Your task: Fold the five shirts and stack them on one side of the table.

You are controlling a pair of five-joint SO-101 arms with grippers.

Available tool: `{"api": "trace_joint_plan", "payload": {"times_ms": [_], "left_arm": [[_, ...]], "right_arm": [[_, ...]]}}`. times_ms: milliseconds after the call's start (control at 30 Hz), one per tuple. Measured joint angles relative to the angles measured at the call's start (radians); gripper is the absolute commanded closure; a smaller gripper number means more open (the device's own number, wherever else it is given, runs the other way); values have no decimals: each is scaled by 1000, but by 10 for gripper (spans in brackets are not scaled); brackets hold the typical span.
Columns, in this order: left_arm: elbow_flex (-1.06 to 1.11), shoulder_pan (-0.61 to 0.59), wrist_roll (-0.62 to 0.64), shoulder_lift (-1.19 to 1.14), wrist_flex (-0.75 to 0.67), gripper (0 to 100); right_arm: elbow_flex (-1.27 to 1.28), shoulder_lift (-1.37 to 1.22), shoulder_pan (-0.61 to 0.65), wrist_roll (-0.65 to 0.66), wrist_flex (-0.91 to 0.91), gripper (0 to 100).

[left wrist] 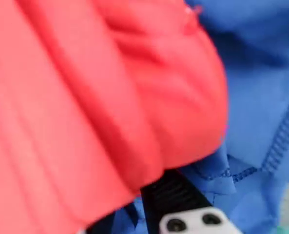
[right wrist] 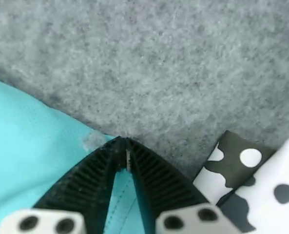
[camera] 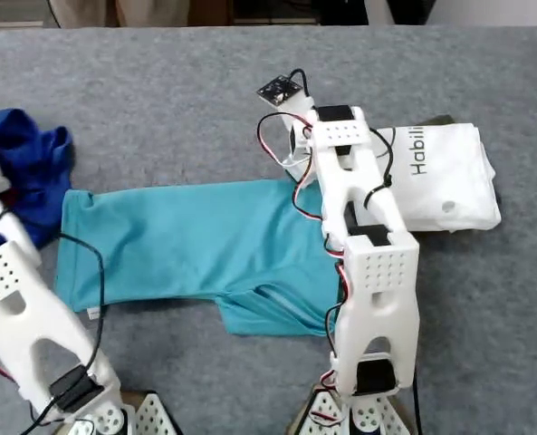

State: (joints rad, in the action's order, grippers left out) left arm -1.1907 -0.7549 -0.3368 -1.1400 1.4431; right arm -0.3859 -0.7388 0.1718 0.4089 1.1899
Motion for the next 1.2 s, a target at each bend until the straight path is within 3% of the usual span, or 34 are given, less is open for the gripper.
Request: {"api": "trace_joint_plan", "payload": {"times_ms": [267,467,633,800,967,1200], "left_arm": [[-295,-104,-78,-155,74,978],[-371,-210,-69,-163,74,977],[-427,-215,-69,-163,158,980],[-442,-84,-55,-152,288,980],[-442,91,64,-46,305,980],[-292,259,81,114,305,980]], "right_arm": [[0,0,0,0,0,996],[0,0,0,0,0,996],[0,0,0,15,0,996],[0,0,0,15,0,997],[0,0,0,18,0,997],[0,0,0,18,0,997]]}}
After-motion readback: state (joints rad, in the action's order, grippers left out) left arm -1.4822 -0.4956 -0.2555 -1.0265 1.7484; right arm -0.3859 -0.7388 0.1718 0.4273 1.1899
